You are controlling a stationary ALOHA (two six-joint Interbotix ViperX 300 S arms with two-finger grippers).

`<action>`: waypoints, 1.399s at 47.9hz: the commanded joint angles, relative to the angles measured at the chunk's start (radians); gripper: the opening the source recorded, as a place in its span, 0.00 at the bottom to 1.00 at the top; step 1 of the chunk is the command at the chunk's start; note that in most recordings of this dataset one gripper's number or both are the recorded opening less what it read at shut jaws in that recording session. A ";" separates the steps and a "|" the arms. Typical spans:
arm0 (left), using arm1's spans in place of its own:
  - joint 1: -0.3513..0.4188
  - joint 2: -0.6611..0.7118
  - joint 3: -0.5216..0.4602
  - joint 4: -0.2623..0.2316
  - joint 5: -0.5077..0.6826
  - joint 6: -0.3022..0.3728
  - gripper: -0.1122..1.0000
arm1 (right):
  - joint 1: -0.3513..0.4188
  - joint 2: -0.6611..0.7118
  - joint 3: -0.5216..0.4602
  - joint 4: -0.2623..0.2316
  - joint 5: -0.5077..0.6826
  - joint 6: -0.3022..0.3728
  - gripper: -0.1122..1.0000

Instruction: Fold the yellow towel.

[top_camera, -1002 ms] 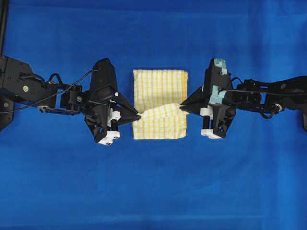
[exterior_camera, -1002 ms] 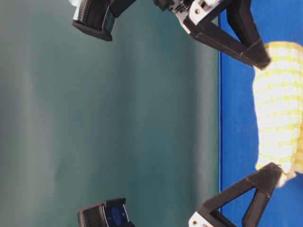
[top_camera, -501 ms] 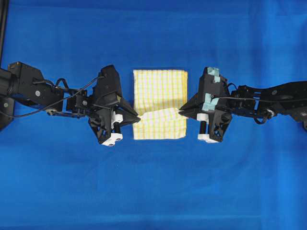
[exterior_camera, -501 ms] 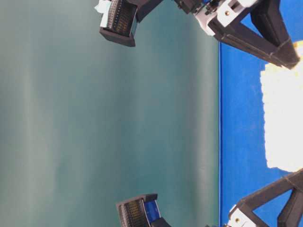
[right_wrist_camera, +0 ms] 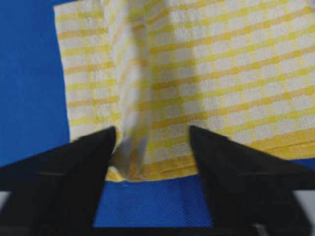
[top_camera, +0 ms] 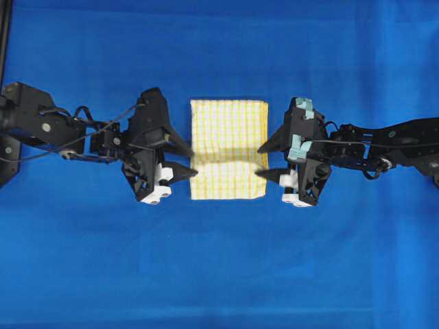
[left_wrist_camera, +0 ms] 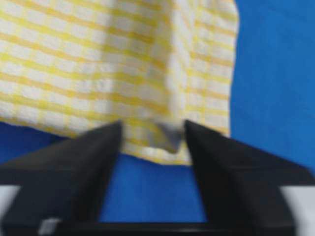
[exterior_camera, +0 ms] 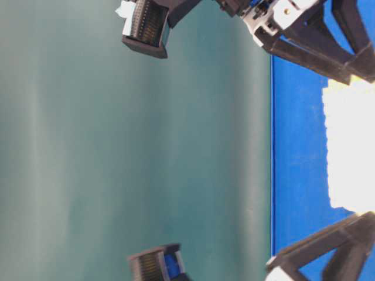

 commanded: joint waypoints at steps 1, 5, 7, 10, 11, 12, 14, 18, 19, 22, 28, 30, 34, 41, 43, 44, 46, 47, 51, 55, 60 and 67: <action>-0.003 -0.084 -0.009 0.003 0.044 0.002 0.65 | 0.008 -0.078 -0.017 -0.002 0.015 -0.008 0.76; -0.003 -0.166 -0.003 0.005 0.110 0.003 0.78 | 0.006 -0.149 -0.006 -0.011 0.037 -0.020 0.77; -0.003 -0.202 0.002 0.009 0.135 0.003 0.76 | 0.008 -0.192 0.002 -0.015 0.049 -0.029 0.76; -0.006 -0.255 0.011 0.011 0.158 0.009 0.74 | 0.006 -0.258 0.015 -0.021 0.064 -0.043 0.75; -0.006 -0.270 0.014 0.011 0.163 0.012 0.74 | 0.006 -0.279 0.018 -0.021 0.071 -0.048 0.74; -0.006 -0.290 0.020 0.011 0.167 0.014 0.73 | 0.006 -0.313 0.026 -0.023 0.077 -0.057 0.74; -0.008 -0.324 0.032 0.011 0.172 0.023 0.72 | 0.005 -0.356 0.040 -0.023 0.086 -0.067 0.74; -0.012 -0.399 0.063 0.011 0.173 0.048 0.72 | -0.003 -0.443 0.069 -0.023 0.101 -0.092 0.74; -0.014 -0.417 0.071 0.011 0.173 0.055 0.72 | -0.006 -0.463 0.077 -0.023 0.104 -0.097 0.74; -0.015 -0.476 0.097 0.011 0.175 0.075 0.72 | -0.014 -0.535 0.110 -0.023 0.117 -0.110 0.74; -0.015 -0.615 0.166 0.011 0.175 0.110 0.72 | -0.023 -0.650 0.152 -0.023 0.153 -0.130 0.74; -0.015 -0.660 0.187 0.011 0.178 0.127 0.72 | -0.025 -0.692 0.163 -0.026 0.181 -0.141 0.74; -0.015 -0.752 0.219 0.011 0.189 0.163 0.72 | -0.031 -0.750 0.176 -0.037 0.230 -0.156 0.74; -0.017 -0.928 0.273 0.011 0.238 0.247 0.72 | -0.048 -0.839 0.204 -0.069 0.324 -0.161 0.74; -0.017 -0.982 0.293 0.011 0.252 0.272 0.71 | -0.052 -0.862 0.216 -0.078 0.341 -0.161 0.74; -0.017 -1.003 0.302 0.011 0.258 0.278 0.71 | -0.055 -0.874 0.224 -0.083 0.347 -0.161 0.74; -0.017 -1.045 0.321 0.011 0.267 0.290 0.71 | -0.060 -0.900 0.239 -0.091 0.357 -0.161 0.74; -0.017 -1.066 0.331 0.011 0.272 0.295 0.71 | -0.061 -0.914 0.247 -0.094 0.360 -0.161 0.74; -0.017 -1.137 0.371 0.011 0.284 0.299 0.71 | -0.075 -0.983 0.290 -0.104 0.362 -0.163 0.74; -0.017 -1.197 0.408 0.011 0.298 0.302 0.71 | -0.084 -1.048 0.331 -0.109 0.362 -0.163 0.74; -0.015 -1.247 0.451 0.011 0.314 0.302 0.71 | -0.092 -1.117 0.388 -0.109 0.362 -0.163 0.74; -0.011 -1.255 0.482 0.011 0.327 0.302 0.71 | -0.103 -1.181 0.449 -0.106 0.354 -0.158 0.74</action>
